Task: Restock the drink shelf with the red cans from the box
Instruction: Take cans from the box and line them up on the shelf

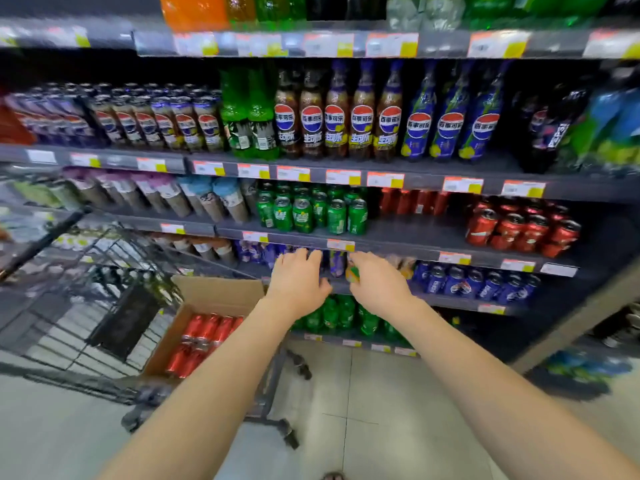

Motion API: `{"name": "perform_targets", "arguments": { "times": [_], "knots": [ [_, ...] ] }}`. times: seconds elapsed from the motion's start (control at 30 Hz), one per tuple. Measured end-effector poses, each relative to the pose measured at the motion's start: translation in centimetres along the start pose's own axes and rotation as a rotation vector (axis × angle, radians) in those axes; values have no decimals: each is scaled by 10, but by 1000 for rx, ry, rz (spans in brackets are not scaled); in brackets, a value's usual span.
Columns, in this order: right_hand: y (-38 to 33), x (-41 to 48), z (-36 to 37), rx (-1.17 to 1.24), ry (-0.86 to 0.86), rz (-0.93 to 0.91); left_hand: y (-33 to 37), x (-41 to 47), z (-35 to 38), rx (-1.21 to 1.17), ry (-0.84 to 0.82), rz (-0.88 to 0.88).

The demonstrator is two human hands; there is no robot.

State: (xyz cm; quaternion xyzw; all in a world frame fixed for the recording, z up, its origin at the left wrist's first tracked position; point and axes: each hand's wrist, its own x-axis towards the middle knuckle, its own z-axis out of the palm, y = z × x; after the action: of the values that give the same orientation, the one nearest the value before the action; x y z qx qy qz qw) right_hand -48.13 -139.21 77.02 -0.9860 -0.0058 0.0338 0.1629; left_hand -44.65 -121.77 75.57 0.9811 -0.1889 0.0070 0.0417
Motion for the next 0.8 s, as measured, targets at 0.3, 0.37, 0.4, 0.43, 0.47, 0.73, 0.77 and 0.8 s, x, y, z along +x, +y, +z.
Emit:
{"name": "perform_targets", "arguments": {
  "times": [0.3, 0.37, 0.4, 0.43, 0.47, 0.73, 0.77, 0.8],
  "knots": [
    [-100, -79, 37, 26, -117, -106, -81, -163, -27, 89, -63, -218],
    [-129, -85, 47, 43, -122, -141, -103, -186, -31, 108, -72, -255],
    [-144, -87, 52, 50, -127, -155, -115, -196, -33, 112, -70, -275],
    [-159, -87, 56, 50, -137, -172, -127, -204, -34, 112, -70, -292],
    [-173, -86, 63, 39, -149, -191, -140, -211, -35, 106, -78, -306],
    [-281, -26, 126, 12, -261, -201, -270, -225, -17, 55, -133, -387],
    [-294, -15, 136, 21, -283, -186, -290, -223, -12, 43, -140, -395],
    [-307, -3, 146, 31, -308, -164, -310, -221, -6, 36, -151, -402]
  ]
}}
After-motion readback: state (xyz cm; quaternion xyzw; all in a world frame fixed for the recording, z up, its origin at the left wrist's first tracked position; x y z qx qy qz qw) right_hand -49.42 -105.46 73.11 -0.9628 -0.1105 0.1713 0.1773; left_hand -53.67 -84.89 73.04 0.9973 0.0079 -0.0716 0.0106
